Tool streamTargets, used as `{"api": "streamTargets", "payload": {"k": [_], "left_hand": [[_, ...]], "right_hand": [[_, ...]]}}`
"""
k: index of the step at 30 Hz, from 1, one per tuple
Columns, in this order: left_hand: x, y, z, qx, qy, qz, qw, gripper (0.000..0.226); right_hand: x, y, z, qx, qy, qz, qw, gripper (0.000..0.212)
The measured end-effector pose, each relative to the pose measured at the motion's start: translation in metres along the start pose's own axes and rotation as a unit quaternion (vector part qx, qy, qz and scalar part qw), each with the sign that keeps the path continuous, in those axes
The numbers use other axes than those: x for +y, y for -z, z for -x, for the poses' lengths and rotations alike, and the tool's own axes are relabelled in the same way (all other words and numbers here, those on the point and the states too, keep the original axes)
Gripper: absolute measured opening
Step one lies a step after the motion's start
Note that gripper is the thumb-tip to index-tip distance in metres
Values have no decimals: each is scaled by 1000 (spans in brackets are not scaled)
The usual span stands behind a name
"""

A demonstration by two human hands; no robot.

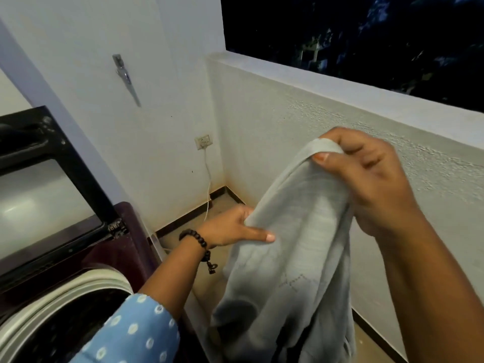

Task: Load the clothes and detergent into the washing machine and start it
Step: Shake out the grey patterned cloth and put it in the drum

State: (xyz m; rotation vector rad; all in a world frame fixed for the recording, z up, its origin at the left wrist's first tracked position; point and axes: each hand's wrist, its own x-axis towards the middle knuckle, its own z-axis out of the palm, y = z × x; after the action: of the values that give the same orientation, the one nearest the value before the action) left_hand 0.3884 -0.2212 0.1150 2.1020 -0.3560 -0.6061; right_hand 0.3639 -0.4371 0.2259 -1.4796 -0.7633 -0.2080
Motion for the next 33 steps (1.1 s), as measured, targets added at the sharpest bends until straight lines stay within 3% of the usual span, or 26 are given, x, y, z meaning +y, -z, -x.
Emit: {"api": "streamTargets", "payload": {"k": [2,5,9,12,15,17,19,21,25,26,29,33], "left_hand": [[-27,-11,-9,-3,59,-46,997,77],[-66,-19,-21,32,102,-107,988,44],[-56,-9,-24,193,86,-115,971,35],[-21,7,-21,322,-23,-76,943,31],[29,18,-13,317,-135,-58,937,28],[59,19,-8,272,-185,-55,943,24],[80,19,-2,210,-213,-28,954,26],[86,21,3,137,-220,11,966,40],[61,28,10,80,-159,-10,984,54],[49,28,9,75,-124,-45,988,53],[2,19,3,83,8,-151,985,38],[-40,4,-5,201,92,-147,964,8]], "right_hand": [[-9,8,-2,55,1,-64,996,21],[-13,18,-2,111,-19,-123,986,26],[6,29,2,125,-48,-9,991,26],[32,35,8,29,-128,223,966,10],[48,29,13,-192,-225,322,899,68],[54,13,14,-246,-207,269,908,92],[65,0,15,-209,-198,188,939,82],[76,-3,16,-152,-213,164,951,46],[78,3,19,-87,-179,89,976,14],[75,4,18,-77,-154,61,983,13],[62,11,12,-21,-101,-34,994,39],[47,23,6,37,-66,-115,990,45]]}}
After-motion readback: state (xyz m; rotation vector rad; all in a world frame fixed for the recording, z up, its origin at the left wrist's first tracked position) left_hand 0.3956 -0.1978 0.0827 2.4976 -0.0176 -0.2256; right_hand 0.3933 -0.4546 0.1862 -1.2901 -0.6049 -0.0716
